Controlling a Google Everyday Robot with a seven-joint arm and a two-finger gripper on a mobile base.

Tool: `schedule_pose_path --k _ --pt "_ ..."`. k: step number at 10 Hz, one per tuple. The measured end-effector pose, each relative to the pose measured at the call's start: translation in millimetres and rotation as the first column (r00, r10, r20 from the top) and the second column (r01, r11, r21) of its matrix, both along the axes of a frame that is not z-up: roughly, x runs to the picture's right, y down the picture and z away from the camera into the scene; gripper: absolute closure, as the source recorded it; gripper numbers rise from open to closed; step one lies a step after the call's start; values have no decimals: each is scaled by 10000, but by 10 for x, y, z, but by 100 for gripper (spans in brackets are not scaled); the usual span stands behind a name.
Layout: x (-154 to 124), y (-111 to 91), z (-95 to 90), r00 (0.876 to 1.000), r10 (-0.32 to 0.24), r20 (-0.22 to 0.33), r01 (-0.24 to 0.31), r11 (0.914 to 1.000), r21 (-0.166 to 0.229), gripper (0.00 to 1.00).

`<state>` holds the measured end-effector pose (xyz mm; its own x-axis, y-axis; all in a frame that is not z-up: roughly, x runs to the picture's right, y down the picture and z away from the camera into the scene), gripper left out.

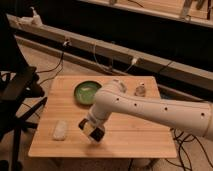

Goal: Place the eraser in the ceramic cup

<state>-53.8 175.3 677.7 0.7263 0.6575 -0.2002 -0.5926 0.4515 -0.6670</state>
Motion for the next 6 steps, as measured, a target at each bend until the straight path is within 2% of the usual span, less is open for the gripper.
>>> schedule_pose_path --k 1,2,5,6 --pt "53 -44 14 9999 43 -114 -43 10000 30 21" --pt "63 -87 24 9999 54 -159 -53 10000 67 20" --pt "103 -167 46 9996 120 -267 -117 9998 128 20" --pt "100 -173 50 9997 86 -231 -84 9999 94 23"
